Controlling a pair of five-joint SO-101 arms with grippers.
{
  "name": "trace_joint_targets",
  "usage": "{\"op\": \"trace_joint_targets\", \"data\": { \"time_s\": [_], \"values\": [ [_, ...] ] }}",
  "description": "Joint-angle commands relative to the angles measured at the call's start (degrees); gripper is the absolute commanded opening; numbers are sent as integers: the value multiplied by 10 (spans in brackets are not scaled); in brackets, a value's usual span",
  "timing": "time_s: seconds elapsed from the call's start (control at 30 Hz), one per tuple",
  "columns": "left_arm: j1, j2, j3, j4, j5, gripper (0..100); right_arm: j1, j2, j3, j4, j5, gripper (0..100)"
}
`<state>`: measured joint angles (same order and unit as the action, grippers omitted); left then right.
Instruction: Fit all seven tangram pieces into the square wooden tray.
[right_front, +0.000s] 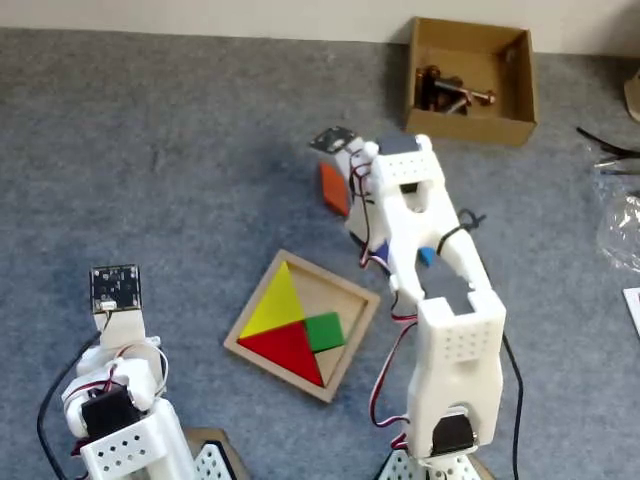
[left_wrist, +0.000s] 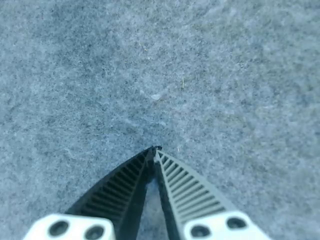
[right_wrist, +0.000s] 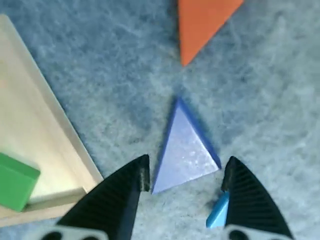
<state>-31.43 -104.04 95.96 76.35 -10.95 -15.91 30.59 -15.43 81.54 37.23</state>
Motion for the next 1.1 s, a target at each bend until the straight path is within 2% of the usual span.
{"op": "trace_joint_targets", "data": {
  "time_s": [0.0,0.57,0.9,1.07],
  "values": [
    [8,-3,12,3,5,5,10,-10,-4,-27,9,228],
    [8,-3,12,3,5,5,24,46,-3,-35,17,228],
    [8,-3,12,3,5,5,22,47,15,-50,-86,224],
    [8,-3,12,3,5,5,22,44,44,-76,-86,224]
  ]
}}
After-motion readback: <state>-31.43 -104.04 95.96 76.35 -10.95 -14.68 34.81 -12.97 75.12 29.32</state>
